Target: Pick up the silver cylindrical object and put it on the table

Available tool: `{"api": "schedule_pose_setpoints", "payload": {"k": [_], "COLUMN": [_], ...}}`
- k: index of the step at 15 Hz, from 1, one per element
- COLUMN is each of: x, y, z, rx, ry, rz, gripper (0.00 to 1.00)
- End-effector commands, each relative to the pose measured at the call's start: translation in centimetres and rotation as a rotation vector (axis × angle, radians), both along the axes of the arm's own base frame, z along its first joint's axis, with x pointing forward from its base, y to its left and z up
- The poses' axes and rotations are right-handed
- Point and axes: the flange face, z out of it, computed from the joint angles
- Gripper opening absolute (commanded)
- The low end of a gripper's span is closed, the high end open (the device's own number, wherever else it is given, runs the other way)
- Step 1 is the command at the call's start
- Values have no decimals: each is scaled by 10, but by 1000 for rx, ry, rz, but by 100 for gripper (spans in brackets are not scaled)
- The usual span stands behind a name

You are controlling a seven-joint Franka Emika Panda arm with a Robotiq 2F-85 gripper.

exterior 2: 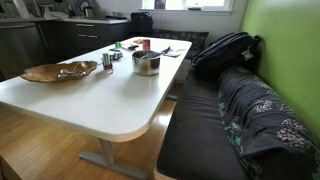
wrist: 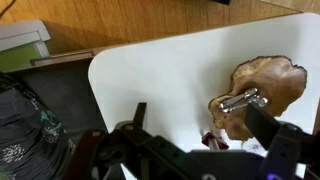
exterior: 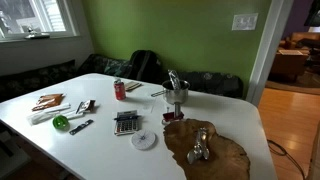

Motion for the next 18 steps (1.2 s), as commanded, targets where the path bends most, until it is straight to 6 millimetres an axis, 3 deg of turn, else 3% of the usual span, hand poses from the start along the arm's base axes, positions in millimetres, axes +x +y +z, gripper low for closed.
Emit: {"api": "schedule_pose_setpoints", "payload": {"k": [1, 8, 10, 13, 18], "x": [0, 0, 4, 34, 86], "y": [0, 0, -5, -10, 37], "z": [1, 1, 1, -36, -91], "rx": [0, 0, -47, -68, -45], "ry": [1, 1, -79, -93, 45], "rz": [0, 0, -116, -187, -129], "gripper": [100, 100, 100, 100, 100]}}
